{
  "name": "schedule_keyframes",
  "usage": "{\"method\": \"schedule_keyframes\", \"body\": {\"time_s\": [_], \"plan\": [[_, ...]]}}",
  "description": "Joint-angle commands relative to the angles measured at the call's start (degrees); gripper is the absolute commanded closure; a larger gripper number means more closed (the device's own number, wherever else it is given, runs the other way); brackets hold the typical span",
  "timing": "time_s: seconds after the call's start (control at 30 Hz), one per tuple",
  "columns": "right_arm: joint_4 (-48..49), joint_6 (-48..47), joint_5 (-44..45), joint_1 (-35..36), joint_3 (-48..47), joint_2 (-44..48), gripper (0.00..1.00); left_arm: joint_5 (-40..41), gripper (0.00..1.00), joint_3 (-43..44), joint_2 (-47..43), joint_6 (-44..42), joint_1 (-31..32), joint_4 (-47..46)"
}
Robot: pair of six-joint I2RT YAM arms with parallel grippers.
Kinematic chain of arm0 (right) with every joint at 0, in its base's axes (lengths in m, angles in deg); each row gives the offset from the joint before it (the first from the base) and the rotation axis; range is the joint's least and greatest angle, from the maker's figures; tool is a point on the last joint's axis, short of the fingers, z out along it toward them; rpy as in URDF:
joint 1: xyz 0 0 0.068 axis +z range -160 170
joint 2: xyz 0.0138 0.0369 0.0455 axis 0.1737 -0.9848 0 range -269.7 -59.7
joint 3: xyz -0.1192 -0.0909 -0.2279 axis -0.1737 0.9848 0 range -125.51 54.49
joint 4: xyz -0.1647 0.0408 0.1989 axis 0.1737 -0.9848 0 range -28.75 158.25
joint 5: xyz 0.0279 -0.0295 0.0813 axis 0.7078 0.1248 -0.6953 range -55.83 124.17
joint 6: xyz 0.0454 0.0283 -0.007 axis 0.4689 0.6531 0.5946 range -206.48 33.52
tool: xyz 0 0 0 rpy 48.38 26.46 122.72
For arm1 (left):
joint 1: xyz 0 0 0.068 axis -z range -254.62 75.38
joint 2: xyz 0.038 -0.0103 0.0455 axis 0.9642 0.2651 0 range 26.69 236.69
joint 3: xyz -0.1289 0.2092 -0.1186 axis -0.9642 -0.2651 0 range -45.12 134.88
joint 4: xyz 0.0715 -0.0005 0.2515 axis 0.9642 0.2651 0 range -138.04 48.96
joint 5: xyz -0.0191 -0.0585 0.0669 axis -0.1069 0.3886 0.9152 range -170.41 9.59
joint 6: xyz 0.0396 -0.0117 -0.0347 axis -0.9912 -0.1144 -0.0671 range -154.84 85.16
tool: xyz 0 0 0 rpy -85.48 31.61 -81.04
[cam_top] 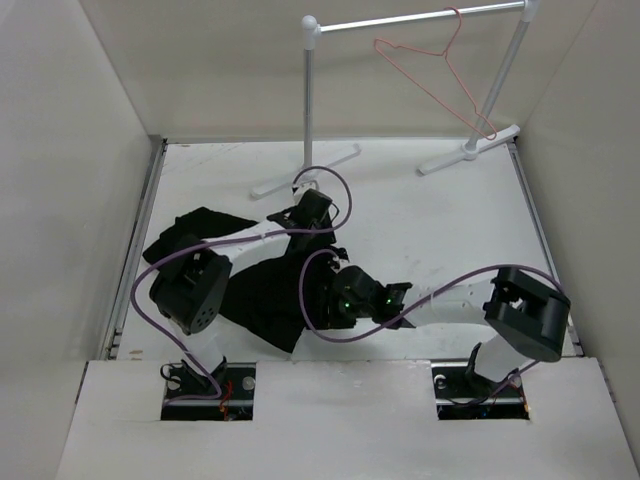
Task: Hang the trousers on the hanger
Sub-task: Fold the trousers at the center of the board.
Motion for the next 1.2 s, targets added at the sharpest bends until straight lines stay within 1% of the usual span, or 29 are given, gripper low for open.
{"method": "schedule_keyframes", "body": {"time_s": [0.0,0.03,0.07,0.13,0.2,0.23,0.27,0.33,0.4,0.53,0.67,0.77,0.87,0.93,1.0,1.1,1.17], "plan": [[0.83,1.05,0.6,1.46,-0.39,3.01,0.4,0.61,0.58,-3.19,-9.18,1.41,-0.6,-1.08],[0.57,0.79,-0.01,1.46,0.22,5.12,0.33,0.61,0.57,-3.99,-12.0,1.58,-1.3,-0.55],[0.05,0.44,-0.45,1.37,0.84,7.4,0.29,0.26,0.55,-5.13,-14.81,1.58,-2.09,-0.29],[-2.23,-0.35,-1.42,1.37,1.46,11.88,0.27,-0.71,0.52,-7.15,-20.52,1.67,-3.58,1.02],[-4.69,-1.75,-1.95,0.32,1.46,15.06,0.32,-1.85,0.49,-9.52,-26.41,1.67,-5.34,3.57],[-5.14,-2.63,-2.13,-0.64,1.11,15.68,0.43,-1.68,0.49,-10.92,-29.4,1.67,-6.04,4.97],[-5.14,-3.25,-2.3,-1.52,0.41,15.6,0.57,-1.33,0.48,-12.68,-32.04,1.76,-6.83,6.29],[-4.53,-4.13,-3.44,-3.98,-2.65,12.98,0.75,-0.37,0.48,-17.33,-36.96,2.81,-8.41,8.23],[-1.39,-5.18,-4.5,-4.69,-6.25,8.25,0.81,0.25,0.48,-22.77,-40.83,4.82,-10.43,9.12],[2.5,-4.31,-4.95,-4.43,-11.72,-1.52,0.83,0.69,0.52,-33.5,-48.65,8.78,-16.4,10.25],[5.04,-0.28,-4.06,-3.46,-10.15,-9.17,0.83,-0.35,0.54,-42.47,-56.05,11.25,-25.37,13.33],[6.1,0.61,-3.63,-3.55,-7.34,-10.94,0.83,-4.56,0.54,-47.23,-58.42,12.39,-31.52,15.27],[5.93,0.79,-2.05,-4.69,-4.79,-10.34,0.83,-8.52,0.54,-49.34,-60.88,13.27,-36.1,15.88],[5.49,0.35,-1.25,-7.49,-3.73,-8.93,0.83,-9.32,0.55,-49.52,-61.77,14.32,-36.46,16.32],[4.62,-0.79,-0.81,-10.57,-3.46,-7.26,0.84,-9.76,0.55,-49.96,-61.77,16.95,-34.8,15.45],[1.11,-3.95,-0.02,-15.84,-4.16,-4.89,0.84,-8.72,0.55,-49.88,-60.11,23.18,-29.19,11.33],[-1.18,-5.79,-0.45,-18.74,-5.13,-3.4,0.83,-6.0,0.55,-48.56,-57.48,27.66,-23.66,6.59]]}}
